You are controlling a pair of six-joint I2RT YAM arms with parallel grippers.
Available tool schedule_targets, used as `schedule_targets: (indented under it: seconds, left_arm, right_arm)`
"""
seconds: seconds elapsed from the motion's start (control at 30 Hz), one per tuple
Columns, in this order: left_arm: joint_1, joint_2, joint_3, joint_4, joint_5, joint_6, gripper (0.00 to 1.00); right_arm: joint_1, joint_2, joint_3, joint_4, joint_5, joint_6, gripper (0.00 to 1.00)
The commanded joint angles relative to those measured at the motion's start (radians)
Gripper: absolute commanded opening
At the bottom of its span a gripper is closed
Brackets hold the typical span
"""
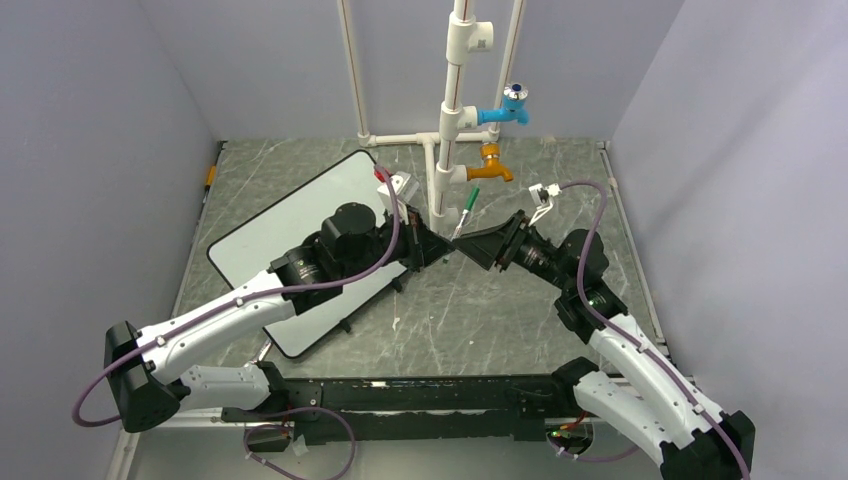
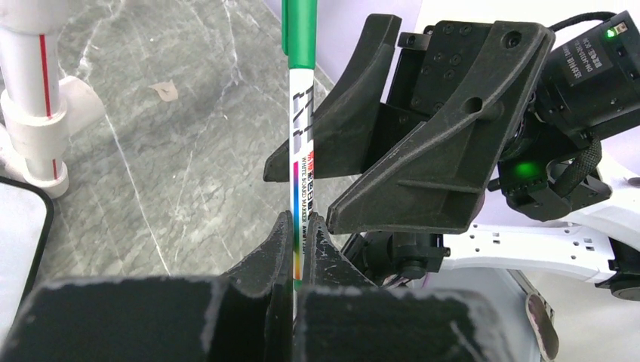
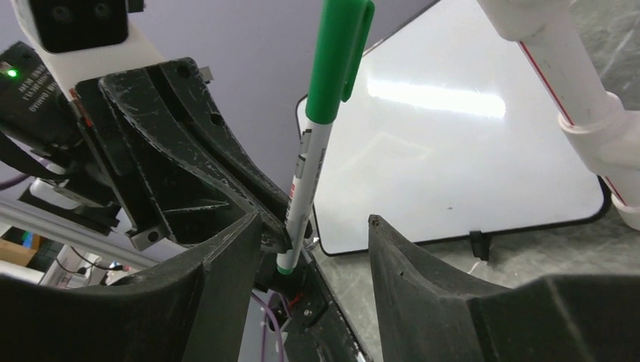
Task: Write a sentence on the whiteboard
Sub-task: Pass from the left arm to the right
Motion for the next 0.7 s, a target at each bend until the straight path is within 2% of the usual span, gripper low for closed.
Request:
schedule_targets:
  seconds: [0.0, 0.4, 0.5, 0.53, 0.63, 0.67]
  left_arm:
    - [-0.007, -0.033, -0.002, 0.122, 0.028, -0.02, 0.0]
    - [-0.016, -0.077, -0.062, 0.189, 0.034, -0.033, 0.0]
    - [-0.019, -0.081, -0.071, 0.207, 0.039, -0.034, 0.0]
    - [-0.018, -0.082, -0.074, 0.212, 0.042, -0.035, 0.0]
    - [-0.02, -0.079, -0.072, 0.207, 0.044, -0.033, 0.0]
    - [-0.02, -0.077, -0.068, 0.202, 0.045, -0.03, 0.0]
  right_arm:
    - [0.021, 0.021, 0.052, 0.131, 0.037, 0.028, 0.54]
    - [0.049, 0.069, 0.072, 0.187, 0.097, 0.045, 0.45]
    - [0.055, 0.078, 0.085, 0.181, 0.11, 0.037, 0.4]
    - [0.056, 0.082, 0.091, 0.176, 0.111, 0.033, 0.33]
    - [0.061, 0.097, 0.122, 0.131, 0.108, 0.01, 0.0]
    - [0.065, 0.1, 0.132, 0.114, 0.105, 0.0, 0.0]
